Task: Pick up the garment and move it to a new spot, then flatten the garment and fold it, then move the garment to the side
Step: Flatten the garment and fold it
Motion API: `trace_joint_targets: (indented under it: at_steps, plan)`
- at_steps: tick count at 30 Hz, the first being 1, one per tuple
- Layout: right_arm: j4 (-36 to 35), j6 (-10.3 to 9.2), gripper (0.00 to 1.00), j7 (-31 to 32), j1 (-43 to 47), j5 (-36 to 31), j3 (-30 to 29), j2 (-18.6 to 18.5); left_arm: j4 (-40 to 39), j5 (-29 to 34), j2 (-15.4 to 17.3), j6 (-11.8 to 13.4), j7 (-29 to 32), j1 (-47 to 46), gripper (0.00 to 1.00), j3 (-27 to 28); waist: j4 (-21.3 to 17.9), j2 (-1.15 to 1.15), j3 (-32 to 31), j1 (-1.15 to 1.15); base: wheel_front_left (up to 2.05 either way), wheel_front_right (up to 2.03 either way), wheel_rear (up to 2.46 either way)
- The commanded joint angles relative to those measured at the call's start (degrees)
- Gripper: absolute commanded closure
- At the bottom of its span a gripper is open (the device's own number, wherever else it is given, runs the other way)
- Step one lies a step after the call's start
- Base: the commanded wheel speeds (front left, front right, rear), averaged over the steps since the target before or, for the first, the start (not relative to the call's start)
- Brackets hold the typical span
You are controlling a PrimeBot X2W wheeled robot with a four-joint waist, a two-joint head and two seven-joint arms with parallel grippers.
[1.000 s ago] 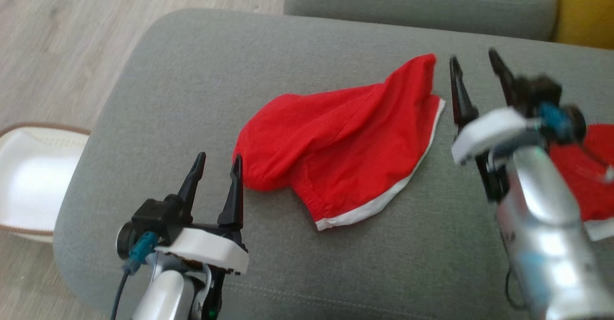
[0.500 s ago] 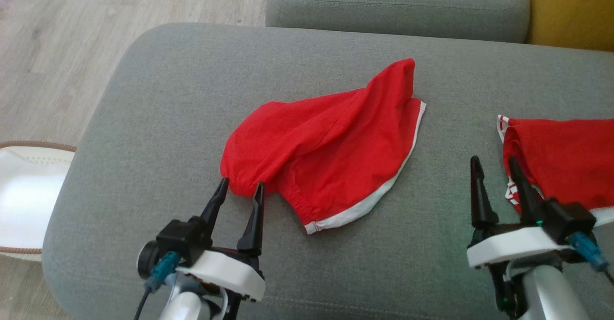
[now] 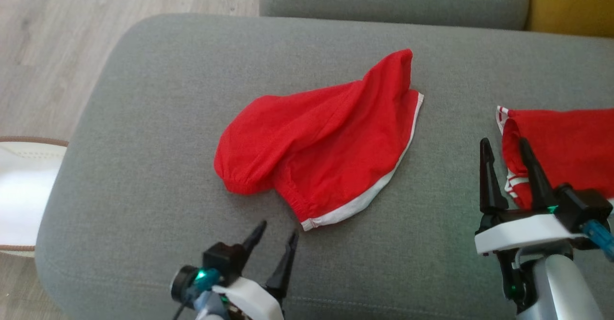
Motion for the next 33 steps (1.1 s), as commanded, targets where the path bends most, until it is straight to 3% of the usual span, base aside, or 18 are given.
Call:
trace_joint_targets:
  at_steps: [1,15,33]
  plan:
    - [-2.33,0.37,0.0,0.27,-2.61,-0.07,1.1,-0.14,-0.58,-0.13,0.02,-0.47,0.04,-3.66,0.0,0.91,-0.52,0.0,0.67,0.0,0.0,0.0,0.0]
    - [-4.52,0.37,0.0,1.47,-4.45,-1.93,0.14,-0.14,11.37,-7.14,0.02,-1.48,0.65,-11.56,0.0,-5.09,-3.67,0.0,4.0,0.0,0.0,0.0,0.0]
    - [-4.76,0.37,0.0,1.85,-5.0,-2.31,-0.18,-0.14,15.88,-10.98,0.02,-2.09,-0.63,-16.07,0.0,-9.41,-3.68,0.0,4.9,0.0,0.0,0.0,0.0]
